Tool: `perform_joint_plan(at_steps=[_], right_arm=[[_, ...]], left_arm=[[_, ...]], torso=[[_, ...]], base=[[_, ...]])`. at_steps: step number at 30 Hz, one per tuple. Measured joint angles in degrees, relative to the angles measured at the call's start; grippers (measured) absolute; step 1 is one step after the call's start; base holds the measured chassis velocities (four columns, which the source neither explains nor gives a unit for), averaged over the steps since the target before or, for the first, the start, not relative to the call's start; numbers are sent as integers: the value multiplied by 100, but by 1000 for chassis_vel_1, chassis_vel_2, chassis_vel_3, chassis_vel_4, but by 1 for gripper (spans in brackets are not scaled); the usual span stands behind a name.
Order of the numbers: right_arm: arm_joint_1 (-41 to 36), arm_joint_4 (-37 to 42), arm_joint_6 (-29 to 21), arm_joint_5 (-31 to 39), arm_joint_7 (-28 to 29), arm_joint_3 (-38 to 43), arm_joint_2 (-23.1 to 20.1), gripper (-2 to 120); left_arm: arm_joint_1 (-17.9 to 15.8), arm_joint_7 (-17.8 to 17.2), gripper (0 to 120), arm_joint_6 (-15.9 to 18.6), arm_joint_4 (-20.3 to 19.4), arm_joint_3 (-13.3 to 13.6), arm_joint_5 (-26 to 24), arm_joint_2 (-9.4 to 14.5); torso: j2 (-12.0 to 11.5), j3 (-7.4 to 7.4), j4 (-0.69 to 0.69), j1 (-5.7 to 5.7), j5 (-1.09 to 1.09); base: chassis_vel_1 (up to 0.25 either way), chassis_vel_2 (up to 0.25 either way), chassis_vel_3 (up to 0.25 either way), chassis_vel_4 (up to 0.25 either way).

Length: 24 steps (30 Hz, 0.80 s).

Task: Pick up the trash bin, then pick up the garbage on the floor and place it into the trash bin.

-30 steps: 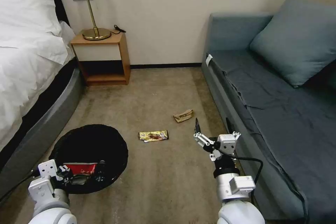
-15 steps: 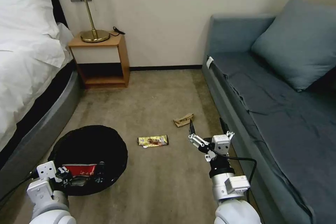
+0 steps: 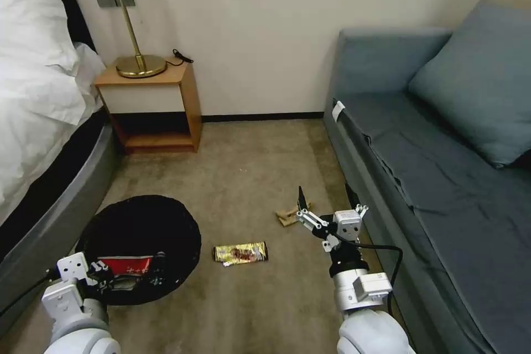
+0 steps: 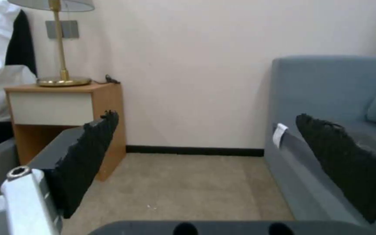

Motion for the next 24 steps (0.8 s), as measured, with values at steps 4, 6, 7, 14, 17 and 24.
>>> perform_joint_plan(at_steps=[4, 6, 7, 14, 17, 24], right_arm=[[66, -45, 5, 39, -13, -57, -40, 100], [89, -57, 4, 48, -22, -67, -51, 100], [114, -70, -2, 57, -39, -76, -64, 100], [194, -152, -19, 97, -90, -133, -103, 100], [207, -171, -19, 98, -92, -158, -105, 100], [350, -277, -19, 129, -92, -262, -129, 100]], left_arm=[[-13, -1, 3, 5, 19, 1, -3, 0], [-16, -3, 3, 5, 26, 1, -3, -2], [-16, -3, 3, 5, 32, 5, -3, -7], [-16, -3, 3, 5, 38, 5, -3, -19], [-12, -5, 3, 5, 39, 1, -3, -24], [-1, -9, 3, 3, 44, -9, 9, -37]], torso=[[0, -1, 0, -1, 0], [0, -1, 0, -1, -1], [0, -1, 0, -1, 0], [0, -1, 0, -1, 0], [0, -1, 0, -1, 0], [0, -1, 0, -1, 0]], base=[[-15, 19, 8, -12], [0, 0, 0, 0], [0, 0, 0, 0], [0, 0, 0, 0], [0, 0, 0, 0], [-50, 48, 51, -58]])
